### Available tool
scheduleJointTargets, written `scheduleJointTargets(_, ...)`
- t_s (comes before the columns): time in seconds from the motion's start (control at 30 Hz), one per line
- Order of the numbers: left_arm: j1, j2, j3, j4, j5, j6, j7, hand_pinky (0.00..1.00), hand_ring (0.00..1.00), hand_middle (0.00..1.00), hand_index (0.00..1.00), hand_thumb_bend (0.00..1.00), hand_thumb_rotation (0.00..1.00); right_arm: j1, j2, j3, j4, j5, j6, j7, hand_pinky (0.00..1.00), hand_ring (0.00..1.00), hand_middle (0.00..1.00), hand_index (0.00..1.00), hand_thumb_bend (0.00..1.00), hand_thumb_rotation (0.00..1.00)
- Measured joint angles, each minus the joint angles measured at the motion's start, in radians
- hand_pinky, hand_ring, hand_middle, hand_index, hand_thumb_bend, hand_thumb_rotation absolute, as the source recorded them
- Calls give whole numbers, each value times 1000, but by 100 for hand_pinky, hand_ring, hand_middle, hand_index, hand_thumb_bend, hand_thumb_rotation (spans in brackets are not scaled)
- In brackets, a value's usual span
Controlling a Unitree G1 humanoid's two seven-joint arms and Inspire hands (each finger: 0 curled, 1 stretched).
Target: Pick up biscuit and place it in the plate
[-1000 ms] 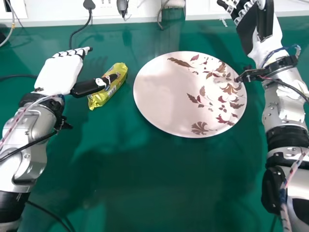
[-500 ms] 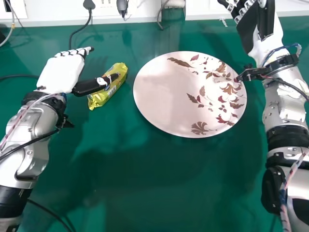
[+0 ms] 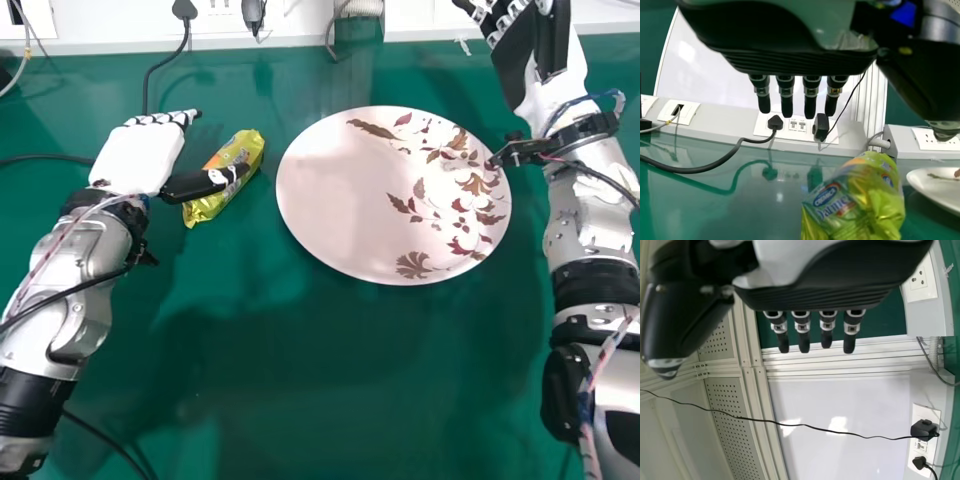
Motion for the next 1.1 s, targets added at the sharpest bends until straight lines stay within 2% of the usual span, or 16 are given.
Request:
scheduleJointTargets(0.2, -15, 0, -6, 22, -1, -1, 0, 100, 100, 100, 100, 100, 89, 0, 0, 2, -1, -1, 0, -1, 96, 100, 100, 100, 100, 59)
scheduleJointTargets(0.43, -40, 0, -33, 81, 17, -2, 7, 100, 100, 100, 100, 100, 87, 1, 1, 1, -9, 1, 2, -3, 99, 100, 100, 100, 100, 61)
scheduleJointTargets(0.77, -54, -1, -64, 152, 39, -1, 39, 100, 100, 100, 100, 100, 87, 4, 2, 0, -16, 1, 12, -9, 99, 100, 100, 100, 100, 56)
scheduleJointTargets(1.1, -76, -2, -104, 161, 50, 5, 40, 100, 100, 100, 100, 100, 86, 5, 4, 0, -20, 1, 15, -10, 94, 100, 100, 100, 100, 54)
